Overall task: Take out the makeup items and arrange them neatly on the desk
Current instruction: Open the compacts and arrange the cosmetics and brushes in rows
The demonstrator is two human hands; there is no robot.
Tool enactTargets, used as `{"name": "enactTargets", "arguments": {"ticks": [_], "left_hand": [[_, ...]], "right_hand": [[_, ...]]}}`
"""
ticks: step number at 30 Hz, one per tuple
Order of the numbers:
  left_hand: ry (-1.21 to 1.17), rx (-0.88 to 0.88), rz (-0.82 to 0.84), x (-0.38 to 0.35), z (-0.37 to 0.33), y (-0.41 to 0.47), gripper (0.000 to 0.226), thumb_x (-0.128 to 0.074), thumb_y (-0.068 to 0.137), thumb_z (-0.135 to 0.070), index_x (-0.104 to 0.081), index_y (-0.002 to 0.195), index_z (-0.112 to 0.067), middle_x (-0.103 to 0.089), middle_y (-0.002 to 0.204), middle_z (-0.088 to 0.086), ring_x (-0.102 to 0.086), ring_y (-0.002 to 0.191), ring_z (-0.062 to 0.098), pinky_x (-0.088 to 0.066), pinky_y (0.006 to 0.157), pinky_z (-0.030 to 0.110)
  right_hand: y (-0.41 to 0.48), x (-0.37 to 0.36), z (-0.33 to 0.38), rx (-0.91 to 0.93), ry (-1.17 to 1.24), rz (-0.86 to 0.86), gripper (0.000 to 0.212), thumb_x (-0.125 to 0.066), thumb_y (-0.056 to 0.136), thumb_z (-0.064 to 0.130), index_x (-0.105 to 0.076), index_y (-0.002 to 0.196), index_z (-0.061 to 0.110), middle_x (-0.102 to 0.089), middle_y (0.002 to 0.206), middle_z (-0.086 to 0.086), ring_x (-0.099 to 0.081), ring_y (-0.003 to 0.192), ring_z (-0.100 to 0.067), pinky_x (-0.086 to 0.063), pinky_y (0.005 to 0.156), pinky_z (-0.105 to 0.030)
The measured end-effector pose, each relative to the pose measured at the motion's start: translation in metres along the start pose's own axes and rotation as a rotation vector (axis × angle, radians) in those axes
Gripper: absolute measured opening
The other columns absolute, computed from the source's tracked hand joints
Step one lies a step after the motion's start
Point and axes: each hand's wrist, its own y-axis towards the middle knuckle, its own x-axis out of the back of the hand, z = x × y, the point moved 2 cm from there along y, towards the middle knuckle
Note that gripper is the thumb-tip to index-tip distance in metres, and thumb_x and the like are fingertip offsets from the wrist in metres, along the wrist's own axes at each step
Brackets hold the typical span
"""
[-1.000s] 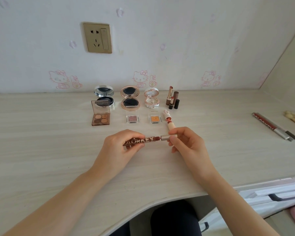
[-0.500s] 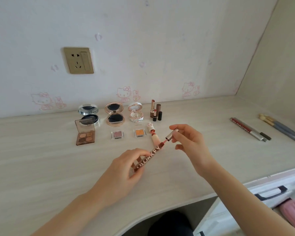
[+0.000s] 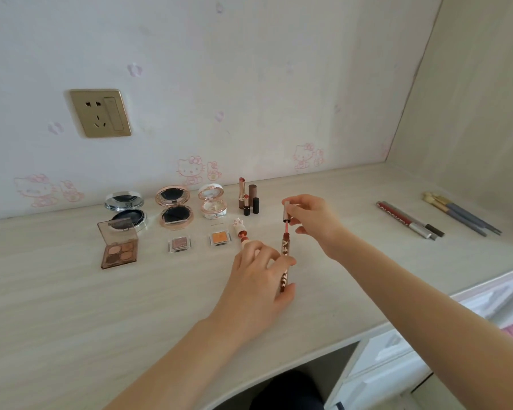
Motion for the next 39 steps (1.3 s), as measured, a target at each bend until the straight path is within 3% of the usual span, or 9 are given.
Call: {"name": "enactTargets", "arguments": {"ticks": [4, 10, 14, 21, 24, 30, 33, 36, 39], "left_hand": [[0.086, -0.021, 0.008, -0.008, 0.001, 0.000, 0.044, -0.042, 0.090, -0.051, -0.054, 0.126, -0.030, -0.053, 0.118, -0.008, -0.034, 0.119, 0.019, -0.035, 0.099, 0.037], [0.077, 0.009, 0.064, -0.005, 0.012, -0.006, 0.061, -0.034, 0.088, -0.062, -0.037, 0.141, -0.032, -0.044, 0.131, -0.011, -0.021, 0.131, 0.017, -0.017, 0.109, 0.033], [0.109, 0.008, 0.056, -0.009, 0.016, -0.005, 0.064, -0.037, 0.086, -0.064, -0.043, 0.138, -0.027, -0.051, 0.126, -0.009, -0.030, 0.128, 0.022, -0.024, 0.108, 0.039], [0.151, 0.045, -0.016, -0.013, 0.018, -0.004, 0.058, -0.037, 0.087, -0.060, -0.054, 0.130, -0.025, -0.054, 0.117, -0.003, -0.041, 0.122, 0.025, -0.040, 0.101, 0.040], [0.145, 0.041, -0.053, -0.015, 0.018, -0.002, 0.055, -0.040, 0.086, -0.056, -0.060, 0.125, -0.022, -0.055, 0.114, 0.000, -0.044, 0.121, 0.024, -0.045, 0.096, 0.038], [0.120, -0.005, -0.109, -0.014, 0.019, -0.002, 0.041, -0.048, 0.086, -0.044, -0.067, 0.114, -0.021, -0.058, 0.114, -0.005, -0.043, 0.121, 0.020, -0.036, 0.101, 0.032], [0.083, -0.016, -0.133, -0.014, 0.019, -0.002, 0.033, -0.053, 0.085, -0.038, -0.069, 0.108, -0.020, -0.060, 0.112, -0.006, -0.044, 0.121, 0.019, -0.028, 0.103, 0.028], [0.065, -0.004, -0.145, -0.013, 0.019, -0.002, 0.030, -0.056, 0.084, -0.035, -0.071, 0.104, -0.019, -0.060, 0.109, -0.006, -0.045, 0.119, 0.018, -0.027, 0.103, 0.026], [0.037, -0.003, -0.145, -0.011, 0.019, -0.003, 0.027, -0.059, 0.083, -0.033, -0.071, 0.103, -0.019, -0.059, 0.106, -0.007, -0.046, 0.117, 0.018, -0.030, 0.102, 0.025]], "right_hand": [[0.009, -0.003, -0.004, 0.002, -0.036, 0.024, 0.015, -0.055, 0.094, 0.023, -0.065, 0.105, 0.019, -0.063, 0.084, 0.001, -0.057, 0.076, -0.013, -0.048, 0.065, -0.024], [0.022, -0.018, -0.008, -0.004, -0.082, 0.055, 0.017, -0.055, 0.094, 0.023, -0.065, 0.107, 0.021, -0.064, 0.086, 0.002, -0.058, 0.077, -0.012, -0.048, 0.065, -0.023], [0.030, -0.032, -0.007, 0.001, -0.142, 0.092, 0.015, -0.059, 0.092, 0.023, -0.066, 0.104, 0.020, -0.062, 0.083, 0.002, -0.056, 0.073, -0.011, -0.046, 0.062, -0.020], [0.048, -0.054, -0.012, 0.038, -0.234, 0.109, 0.013, -0.063, 0.088, 0.023, -0.070, 0.099, 0.021, -0.065, 0.085, -0.002, -0.059, 0.078, -0.014, -0.048, 0.073, -0.025], [0.053, -0.058, -0.013, 0.096, -0.366, 0.108, 0.015, -0.060, 0.089, 0.021, -0.070, 0.101, 0.019, -0.065, 0.082, -0.001, -0.058, 0.073, -0.011, -0.043, 0.062, -0.018], [0.058, -0.061, -0.019, 0.141, -0.522, 0.118, 0.018, -0.060, 0.088, 0.023, -0.070, 0.103, 0.019, -0.068, 0.091, 0.000, -0.059, 0.083, -0.011, -0.039, 0.061, -0.013], [0.061, -0.059, -0.020, 0.151, -0.542, 0.118, 0.016, -0.062, 0.086, 0.023, -0.072, 0.098, 0.019, -0.063, 0.080, 0.007, -0.055, 0.079, -0.008, -0.036, 0.058, -0.012], [0.065, -0.058, -0.021, 0.169, -0.558, 0.116, 0.016, -0.063, 0.086, 0.022, -0.073, 0.098, 0.018, -0.052, 0.069, 0.017, -0.048, 0.068, 0.000, -0.032, 0.057, -0.011], [0.065, -0.060, -0.022, 0.185, -0.570, 0.122, 0.016, -0.064, 0.086, 0.023, -0.073, 0.097, 0.018, -0.053, 0.070, 0.016, -0.049, 0.069, 0.000, -0.033, 0.058, -0.010]]}}
